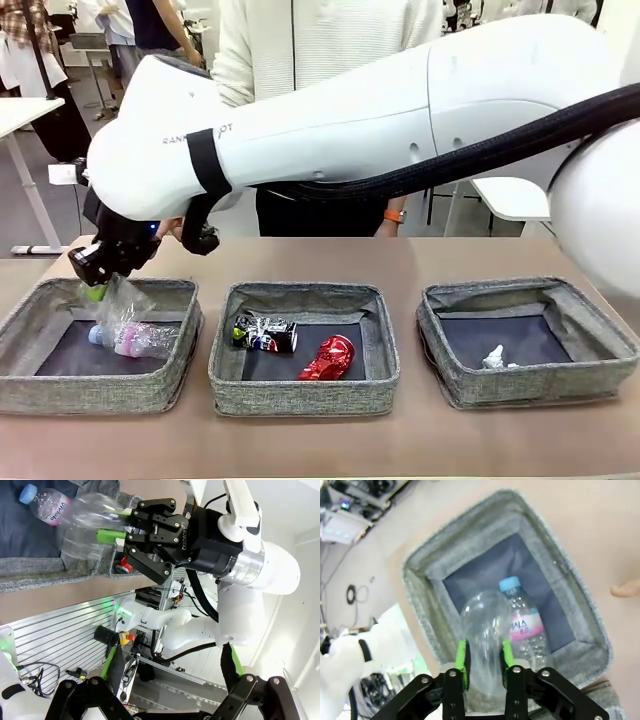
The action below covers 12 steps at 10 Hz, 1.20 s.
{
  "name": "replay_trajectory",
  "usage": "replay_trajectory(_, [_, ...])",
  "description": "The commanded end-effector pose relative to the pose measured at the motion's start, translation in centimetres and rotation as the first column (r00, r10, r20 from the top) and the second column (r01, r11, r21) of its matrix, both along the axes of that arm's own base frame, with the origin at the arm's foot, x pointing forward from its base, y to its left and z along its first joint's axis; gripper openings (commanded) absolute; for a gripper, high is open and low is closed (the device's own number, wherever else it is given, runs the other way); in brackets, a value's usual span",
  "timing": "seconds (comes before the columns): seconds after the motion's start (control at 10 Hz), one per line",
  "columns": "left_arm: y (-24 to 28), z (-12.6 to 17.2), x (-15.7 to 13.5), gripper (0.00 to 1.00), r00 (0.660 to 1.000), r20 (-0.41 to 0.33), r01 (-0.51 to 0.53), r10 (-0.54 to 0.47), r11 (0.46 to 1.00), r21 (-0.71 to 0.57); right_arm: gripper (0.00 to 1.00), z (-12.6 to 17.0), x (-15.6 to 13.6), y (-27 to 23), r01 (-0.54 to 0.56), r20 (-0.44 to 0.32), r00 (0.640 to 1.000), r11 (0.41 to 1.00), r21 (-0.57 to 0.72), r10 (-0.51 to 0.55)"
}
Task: Sort the waste into the appropriate baskets.
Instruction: Place the picked waste into the Fabric basket indicated by the person.
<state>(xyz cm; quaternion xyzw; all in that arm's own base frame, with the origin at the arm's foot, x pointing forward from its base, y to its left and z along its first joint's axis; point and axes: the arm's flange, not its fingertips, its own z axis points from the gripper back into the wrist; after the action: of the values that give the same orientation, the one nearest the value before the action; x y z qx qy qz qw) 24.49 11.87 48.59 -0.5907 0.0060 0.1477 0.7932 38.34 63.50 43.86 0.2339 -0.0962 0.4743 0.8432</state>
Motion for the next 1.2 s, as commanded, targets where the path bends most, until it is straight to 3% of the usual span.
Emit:
replay_trajectory(0.0, [0.0, 0.2, -0.1, 1.00, 1.000, 0.016, -0.003, 0.003, 1.000, -0.013, 1.00, 0.7, -0.1, -1.2, -0.008, 0.024, 1.000, 1.000, 0.025, 0.007])
replay_trajectory(0.4, [0.0, 0.2, -0.1, 1.00, 1.000, 0.016, -0.003, 0.003, 1.000, -0.013, 1.00, 1.3, 0.0, -2.9, 0.043, 0.005, 0.999, 0.998, 0.054, -0.043])
replay_trajectory(0.7, [0.0, 0.2, -0.1, 1.00, 1.000, 0.016, -0.003, 0.003, 1.000, -0.013, 1.00, 2.0, 0.2, -5.2, 0.028, -0.081, 0.997, 0.982, 0.185, -0.013])
replay_trajectory(0.8, [0.0, 0.2, -0.1, 1.00, 1.000, 0.016, -0.003, 0.003, 1.000, -0.013, 1.00, 2.7, 0.4, -8.0, 0.010, -0.171, 0.985, 0.960, 0.279, 0.039])
replay_trajectory(0.9, [0.0, 0.2, -0.1, 1.00, 1.000, 0.016, -0.003, 0.003, 1.000, -0.013, 1.00, 3.6, 0.4, -13.8, 0.079, -0.228, 0.974, 0.934, 0.347, 0.003])
replay_trajectory(1.1, [0.0, 0.2, -0.1, 1.00, 1.000, 0.016, -0.003, 0.003, 1.000, -0.013, 1.00, 4.6, -1.0, -24.2, 0.263, -0.318, 0.931, 0.933, 0.246, -0.178])
